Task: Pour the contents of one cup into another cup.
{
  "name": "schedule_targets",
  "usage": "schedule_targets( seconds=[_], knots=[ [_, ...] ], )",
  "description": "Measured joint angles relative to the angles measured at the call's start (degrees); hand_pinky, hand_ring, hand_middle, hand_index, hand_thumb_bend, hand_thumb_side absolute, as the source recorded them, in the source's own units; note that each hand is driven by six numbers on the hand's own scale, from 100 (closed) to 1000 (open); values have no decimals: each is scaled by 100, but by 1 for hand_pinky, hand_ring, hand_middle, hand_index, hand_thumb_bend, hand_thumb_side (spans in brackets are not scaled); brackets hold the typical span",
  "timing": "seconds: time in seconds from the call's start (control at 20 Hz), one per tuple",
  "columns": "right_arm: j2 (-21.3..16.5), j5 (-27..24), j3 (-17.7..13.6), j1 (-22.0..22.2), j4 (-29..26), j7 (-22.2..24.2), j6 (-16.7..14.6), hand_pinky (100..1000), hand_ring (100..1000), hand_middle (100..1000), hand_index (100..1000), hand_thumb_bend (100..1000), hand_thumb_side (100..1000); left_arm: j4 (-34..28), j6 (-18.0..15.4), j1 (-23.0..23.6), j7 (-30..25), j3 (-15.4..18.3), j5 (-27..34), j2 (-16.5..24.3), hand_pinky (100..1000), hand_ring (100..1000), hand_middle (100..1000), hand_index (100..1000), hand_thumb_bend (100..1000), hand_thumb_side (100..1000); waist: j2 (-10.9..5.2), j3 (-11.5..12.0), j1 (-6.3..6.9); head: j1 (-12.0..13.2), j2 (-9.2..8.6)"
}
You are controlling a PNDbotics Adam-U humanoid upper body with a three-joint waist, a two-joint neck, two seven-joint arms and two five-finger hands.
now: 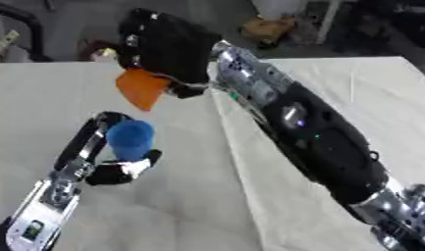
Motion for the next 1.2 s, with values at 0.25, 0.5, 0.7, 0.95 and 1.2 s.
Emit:
schedule_targets(
  seconds=[0.25,0.5,0.7,0.95,1.2],
  knots=[
    [-1,-65,-34,56,3,-13,55,793,760,375,541,283,100,279,-481,114,44,15,-587,-7,786,777,665,842,1000,645,0,-6,6,-1,0],
    [-10,-465,-224,255,133,-92,396,760,740,233,427,182,100,204,-808,295,100,157,-752,-6,804,811,741,865,1000,673,0,-6,34,-2,0],
    [-48,-1189,-442,547,368,-204,864,731,719,181,361,100,100,-77,-837,451,128,300,-591,6,797,809,739,860,1000,658,1,-5,64,-9,-1],
    [-47,-2345,-689,1036,777,-426,1445,697,700,149,316,100,100,-545,-656,550,127,511,-171,57,788,803,732,853,1000,651,17,2,106,-27,-19],
    [1,-3460,-740,1411,1254,-596,1702,702,723,167,336,141,120,-891,-422,571,98,713,236,58,784,800,726,847,1000,656,23,17,118,-37,-20]
  ],
)
